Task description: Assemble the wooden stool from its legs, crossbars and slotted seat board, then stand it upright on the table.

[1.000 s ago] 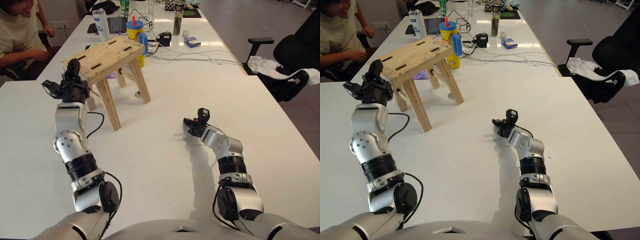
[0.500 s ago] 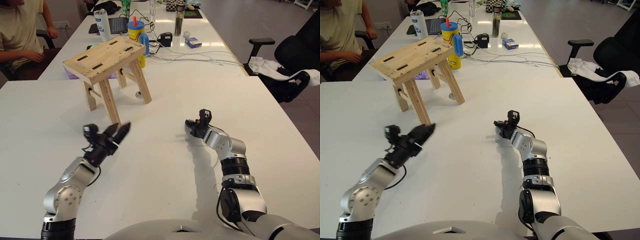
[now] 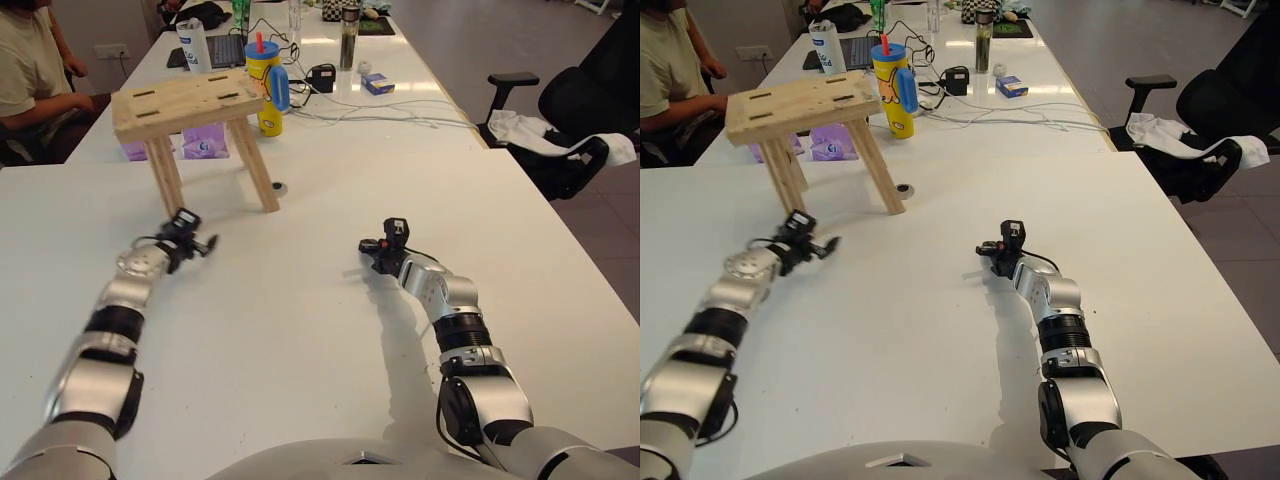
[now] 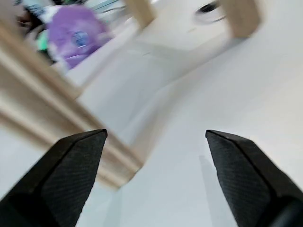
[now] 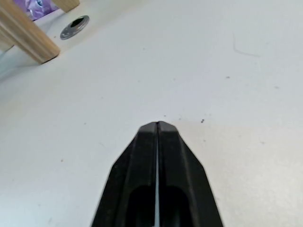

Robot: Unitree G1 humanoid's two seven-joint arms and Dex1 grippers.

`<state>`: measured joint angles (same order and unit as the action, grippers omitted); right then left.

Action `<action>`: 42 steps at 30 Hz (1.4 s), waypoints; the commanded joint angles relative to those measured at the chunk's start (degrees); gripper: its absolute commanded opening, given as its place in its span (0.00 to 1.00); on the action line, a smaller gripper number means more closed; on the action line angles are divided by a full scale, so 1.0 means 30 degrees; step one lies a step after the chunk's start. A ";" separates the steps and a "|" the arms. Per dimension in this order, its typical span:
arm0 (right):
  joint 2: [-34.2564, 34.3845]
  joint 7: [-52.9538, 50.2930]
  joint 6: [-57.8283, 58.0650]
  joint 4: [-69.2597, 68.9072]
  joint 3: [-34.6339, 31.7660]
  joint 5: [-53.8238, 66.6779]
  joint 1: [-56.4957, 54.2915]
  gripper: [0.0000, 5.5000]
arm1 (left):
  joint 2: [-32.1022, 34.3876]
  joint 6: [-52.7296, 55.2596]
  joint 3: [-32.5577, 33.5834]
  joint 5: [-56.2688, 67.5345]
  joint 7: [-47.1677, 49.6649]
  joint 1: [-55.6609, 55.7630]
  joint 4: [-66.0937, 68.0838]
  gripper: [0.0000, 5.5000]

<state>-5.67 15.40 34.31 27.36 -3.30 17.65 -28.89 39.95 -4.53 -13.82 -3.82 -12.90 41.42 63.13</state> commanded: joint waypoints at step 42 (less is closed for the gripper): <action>-0.0560 -0.1526 -1.6779 0.9278 -0.2238 -0.2958 -0.4329 0.00 | -1.1752 -0.4295 0.6271 0.1613 0.6986 -0.2303 -0.7507 0.70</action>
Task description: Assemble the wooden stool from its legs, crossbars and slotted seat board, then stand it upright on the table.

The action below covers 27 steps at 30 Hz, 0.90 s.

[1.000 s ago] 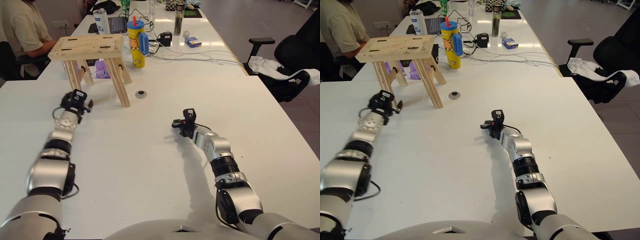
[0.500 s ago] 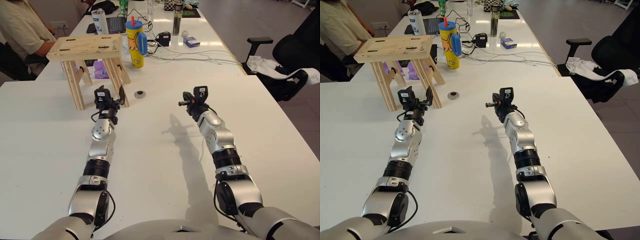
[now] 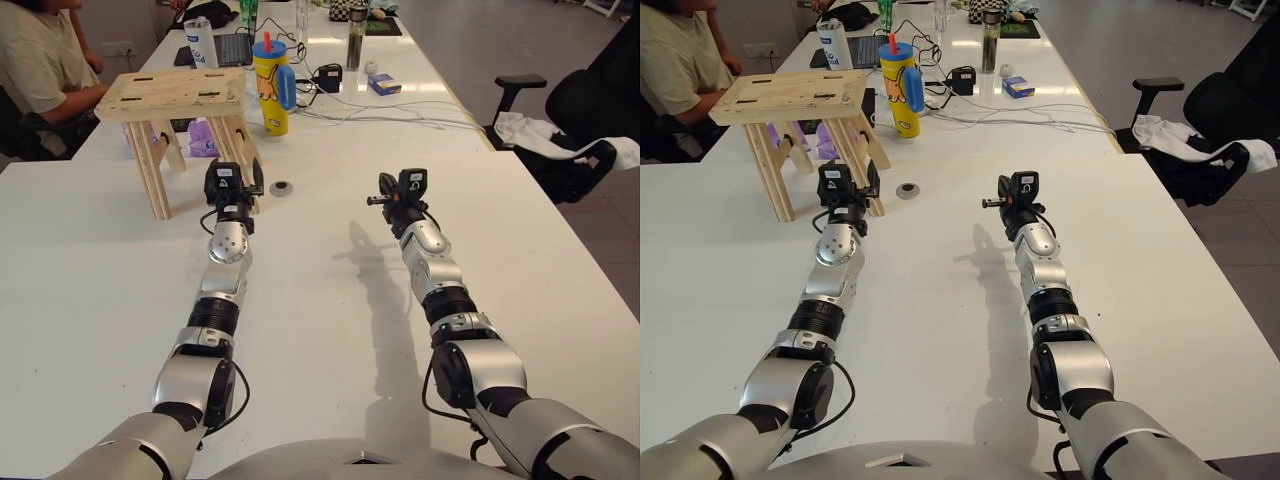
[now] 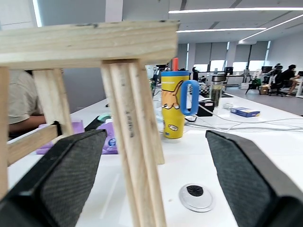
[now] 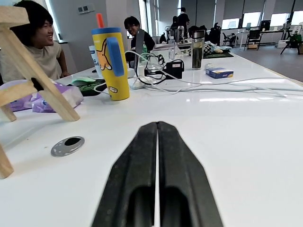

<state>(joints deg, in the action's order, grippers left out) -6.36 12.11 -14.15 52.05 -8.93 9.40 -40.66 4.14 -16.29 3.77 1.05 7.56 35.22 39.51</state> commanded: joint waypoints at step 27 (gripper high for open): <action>-0.0591 -0.0359 -0.1411 0.3390 0.0054 -0.1101 -0.1640 0.00 | -0.0370 -0.1475 0.0563 -0.0394 -0.0058 -0.0270 0.1285 0.70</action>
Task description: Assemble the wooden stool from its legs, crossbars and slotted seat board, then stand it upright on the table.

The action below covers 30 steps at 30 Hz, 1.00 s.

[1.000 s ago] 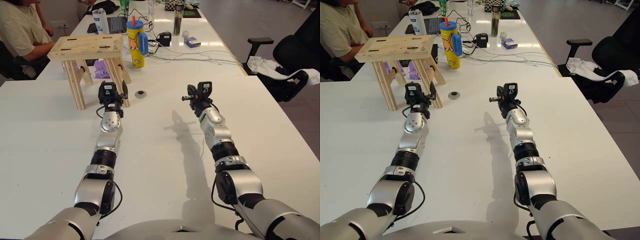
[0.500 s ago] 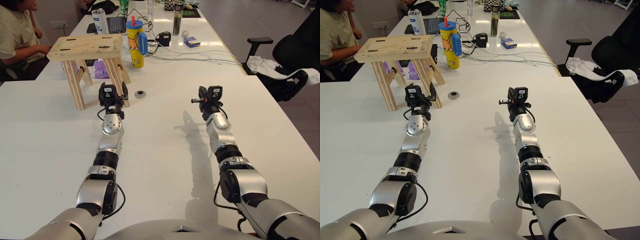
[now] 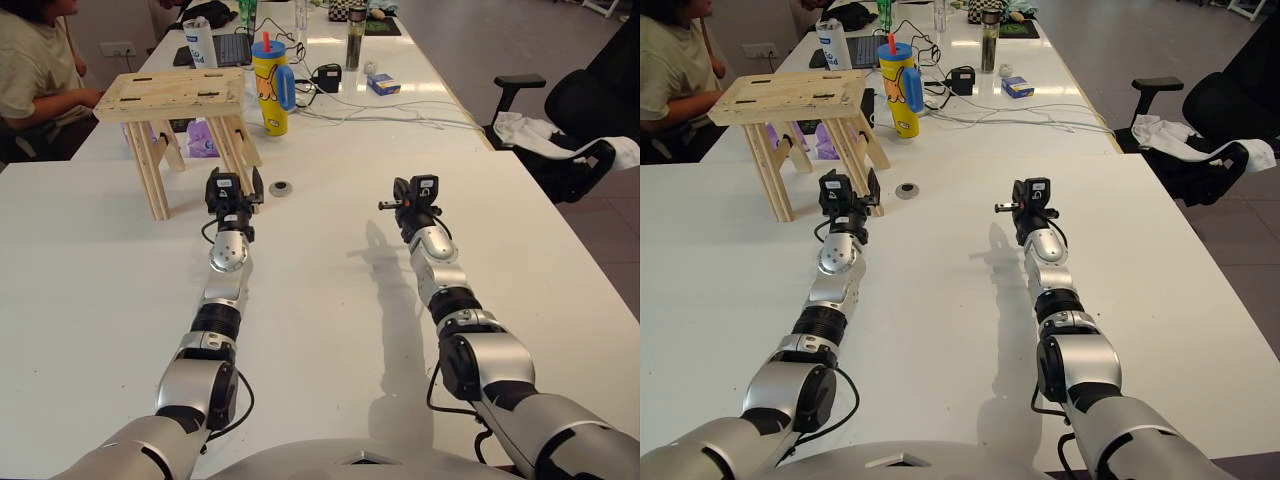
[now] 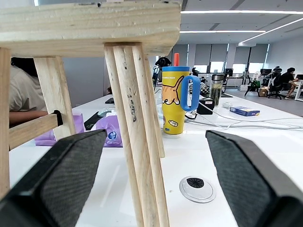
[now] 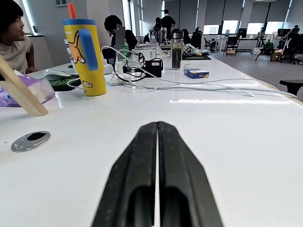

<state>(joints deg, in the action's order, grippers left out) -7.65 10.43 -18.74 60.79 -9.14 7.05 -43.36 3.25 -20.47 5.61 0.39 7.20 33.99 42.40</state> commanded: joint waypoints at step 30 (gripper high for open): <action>0.1040 -0.0217 -0.1006 0.0107 0.0060 -0.0271 0.0132 0.00 | 0.0378 -0.1147 0.0439 0.0164 -0.1039 0.0430 0.1883 0.70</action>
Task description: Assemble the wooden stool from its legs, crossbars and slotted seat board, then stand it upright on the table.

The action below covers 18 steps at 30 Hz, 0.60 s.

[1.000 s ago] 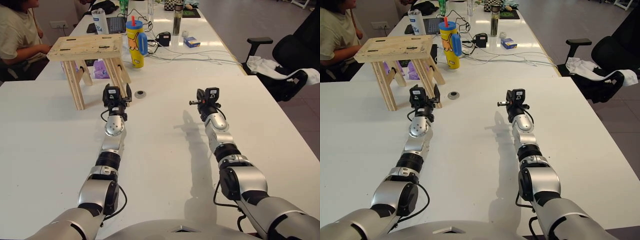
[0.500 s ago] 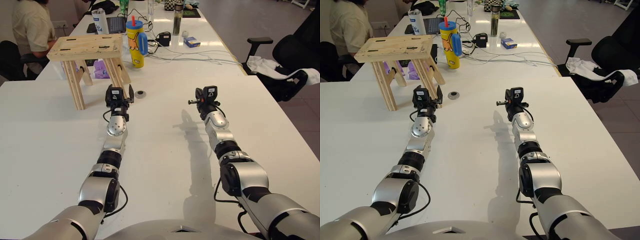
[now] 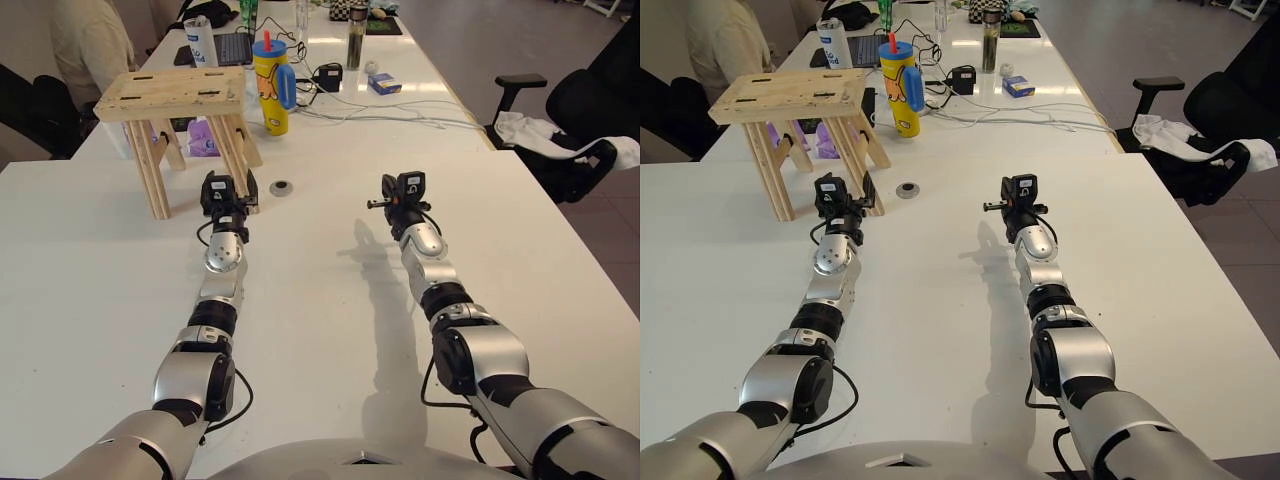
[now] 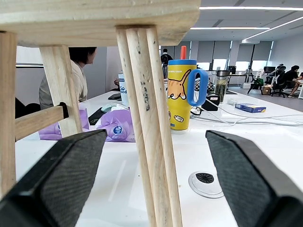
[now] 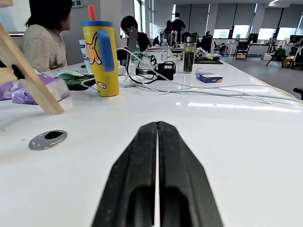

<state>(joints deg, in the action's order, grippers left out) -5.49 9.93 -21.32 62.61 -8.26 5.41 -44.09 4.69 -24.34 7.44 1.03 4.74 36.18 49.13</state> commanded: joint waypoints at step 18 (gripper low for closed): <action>0.0134 -0.0367 -0.0057 -0.0132 0.0157 -0.0517 -0.0262 0.00 | -0.0003 0.0525 -0.0233 -0.0013 -0.0585 0.0101 0.0096 0.70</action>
<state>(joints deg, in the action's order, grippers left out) -4.72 8.85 -21.95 61.55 -7.57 3.81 -43.47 4.61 -23.33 6.80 1.02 3.19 35.93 48.80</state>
